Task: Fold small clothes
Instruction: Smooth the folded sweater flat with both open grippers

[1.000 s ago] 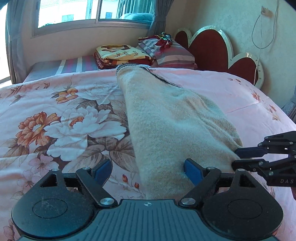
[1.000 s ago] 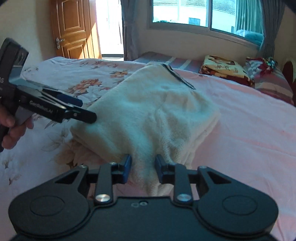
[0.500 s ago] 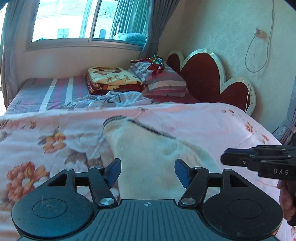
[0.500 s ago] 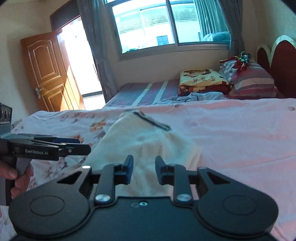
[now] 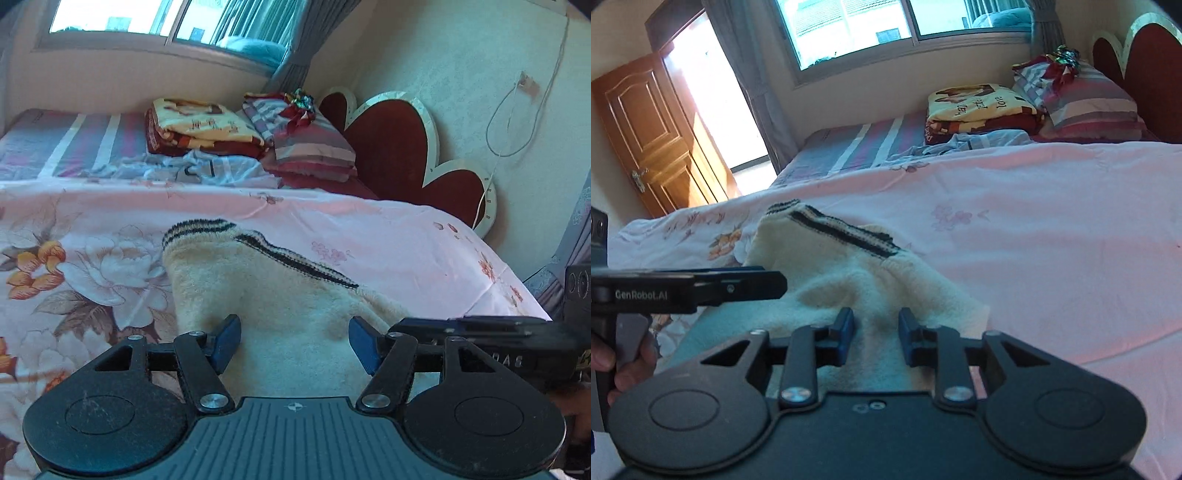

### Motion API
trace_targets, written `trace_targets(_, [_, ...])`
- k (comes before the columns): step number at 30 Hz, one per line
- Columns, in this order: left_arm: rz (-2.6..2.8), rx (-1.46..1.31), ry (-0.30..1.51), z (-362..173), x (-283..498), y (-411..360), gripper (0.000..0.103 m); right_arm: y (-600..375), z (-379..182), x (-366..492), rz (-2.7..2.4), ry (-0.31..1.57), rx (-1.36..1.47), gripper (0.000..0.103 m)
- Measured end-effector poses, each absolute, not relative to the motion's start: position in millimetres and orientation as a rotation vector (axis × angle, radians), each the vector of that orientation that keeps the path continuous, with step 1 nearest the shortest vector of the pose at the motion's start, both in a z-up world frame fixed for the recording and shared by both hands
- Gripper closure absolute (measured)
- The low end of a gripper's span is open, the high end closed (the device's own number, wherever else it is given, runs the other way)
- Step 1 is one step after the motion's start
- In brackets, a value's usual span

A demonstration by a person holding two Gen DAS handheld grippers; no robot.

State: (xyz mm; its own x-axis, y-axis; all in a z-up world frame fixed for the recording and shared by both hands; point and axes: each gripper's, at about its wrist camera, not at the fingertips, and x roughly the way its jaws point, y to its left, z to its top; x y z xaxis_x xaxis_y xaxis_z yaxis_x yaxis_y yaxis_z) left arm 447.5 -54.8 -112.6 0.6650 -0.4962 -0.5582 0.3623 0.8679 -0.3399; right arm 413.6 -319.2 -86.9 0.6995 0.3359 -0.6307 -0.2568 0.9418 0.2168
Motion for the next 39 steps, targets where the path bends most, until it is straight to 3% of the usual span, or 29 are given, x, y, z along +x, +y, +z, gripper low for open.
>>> trace_targets(4, [-0.458, -0.170, 0.663, -114.0, 424.3, -47.0, 0.038, -317.7, -77.1, 404.3, 0.339, 0.667, 0.038, 0.075])
trace_targets(10, [-0.417, 0.074, 0.686, -119.8, 420.6, -75.9, 0.038, -312.1, -104.3, 433.9, 0.254, 0.777, 0.035, 0.081])
trace_targets(15, [-0.476, 0.008, 0.624, -95.3, 380.5, -62.3, 0.038, -301.7, -67.5, 374.3, 0.373, 0.639, 0.028, 0.075])
trace_targets(21, [-0.490, 0.091, 0.633, -115.4, 371.5, -78.1, 0.038, -299.1, -103.5, 373.5, 0.388, 0.732, 0.048, 0.079])
trace_targets(27, [-0.455, 0.054, 0.586, -82.0, 328.2, -55.9, 0.038, -300.5, -63.4, 319.5, 0.418, 0.645, 0.018, 0.074])
trace_targets(32, [-0.433, 0.068, 0.676, -94.0, 301.9, -64.9, 0.038, -278.4, -73.9, 279.2, 0.494, 0.670, -0.092, 0.077])
trace_targets(36, [-0.380, 0.085, 0.722, -110.9, 302.4, -73.2, 0.022, -270.4, -100.9, 286.0, 0.421, 0.708, -0.126, 0.077])
trace_targets(39, [-0.384, 0.011, 0.760, -120.5, 303.1, -65.5, 0.020, -271.7, -101.8, 285.9, 0.401, 0.709, -0.092, 0.077])
